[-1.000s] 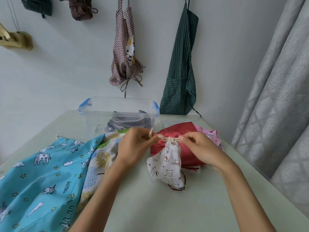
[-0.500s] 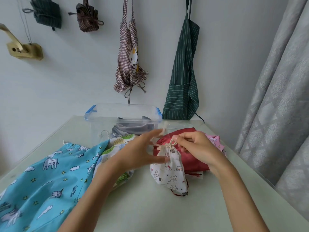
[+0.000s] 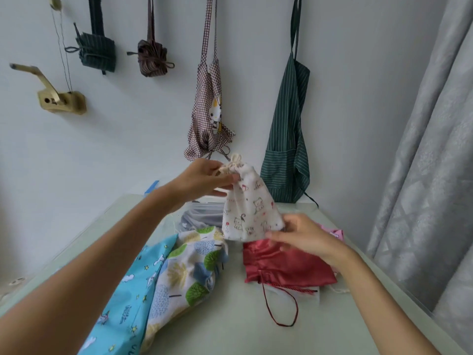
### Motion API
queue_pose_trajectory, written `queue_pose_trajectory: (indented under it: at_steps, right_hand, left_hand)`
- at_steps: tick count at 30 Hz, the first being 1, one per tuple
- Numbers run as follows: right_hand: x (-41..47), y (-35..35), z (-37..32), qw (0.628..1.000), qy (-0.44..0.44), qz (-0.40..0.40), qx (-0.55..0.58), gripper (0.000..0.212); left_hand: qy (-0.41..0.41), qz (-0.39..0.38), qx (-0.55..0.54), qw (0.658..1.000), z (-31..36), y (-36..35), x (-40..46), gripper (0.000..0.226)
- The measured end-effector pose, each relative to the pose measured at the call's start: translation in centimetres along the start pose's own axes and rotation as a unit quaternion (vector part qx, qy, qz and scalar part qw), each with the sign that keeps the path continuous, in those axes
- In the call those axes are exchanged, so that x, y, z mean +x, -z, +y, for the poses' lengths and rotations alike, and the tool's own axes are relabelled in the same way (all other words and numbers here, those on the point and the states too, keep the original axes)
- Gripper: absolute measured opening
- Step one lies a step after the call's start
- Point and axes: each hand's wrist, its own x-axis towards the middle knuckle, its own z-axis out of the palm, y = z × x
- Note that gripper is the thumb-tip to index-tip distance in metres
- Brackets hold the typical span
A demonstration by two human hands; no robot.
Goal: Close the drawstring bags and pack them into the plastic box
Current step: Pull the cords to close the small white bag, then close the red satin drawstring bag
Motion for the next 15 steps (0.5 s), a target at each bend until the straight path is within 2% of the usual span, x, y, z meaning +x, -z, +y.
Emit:
queue_pose_trajectory:
  at_steps: [2,4,6,8,10,12,13,15]
  right_hand:
    - [2.2,0.4,-2.0,0.996,0.041,0.076,0.034,0.019]
    - [4.8,0.8,-3.9,0.982,0.080,0.168,0.042,0.018]
    - [7.3,0.7,-5.0,0.959,0.129,0.251,0.014,0.015]
    - [9.5,0.2,-5.2,0.942,0.159,0.292,-0.054,0.016]
    - [11.0,-0.7,-4.1,0.939,0.128,0.260,-0.184,0.027]
    - [12.2,-2.0,-2.2,0.925,0.056,0.148,-0.346,0.042]
    - [12.6,-2.6,-1.5,0.913,0.037,0.107,-0.393,0.045]
    - [13.1,-3.7,-0.5,0.903,0.040,0.073,-0.420,0.044]
  left_hand:
    - [-0.019,0.053,-0.008,0.998,0.7,1.3,1.0,0.012]
    - [-0.051,0.132,0.022,0.990,1.0,2.9,2.3,0.013]
    - [-0.077,0.193,0.069,0.976,0.5,4.4,3.6,0.017]
    - [-0.056,0.222,0.142,0.963,-1.5,5.6,4.9,0.023]
    - [0.050,0.214,0.279,0.935,-4.6,6.4,5.9,0.048]
    - [0.169,0.158,0.416,0.880,-7.7,6.5,6.2,0.074]
    - [0.183,0.131,0.449,0.865,-8.8,6.2,6.2,0.077]
    - [0.123,0.077,0.475,0.868,-10.0,5.2,6.2,0.066]
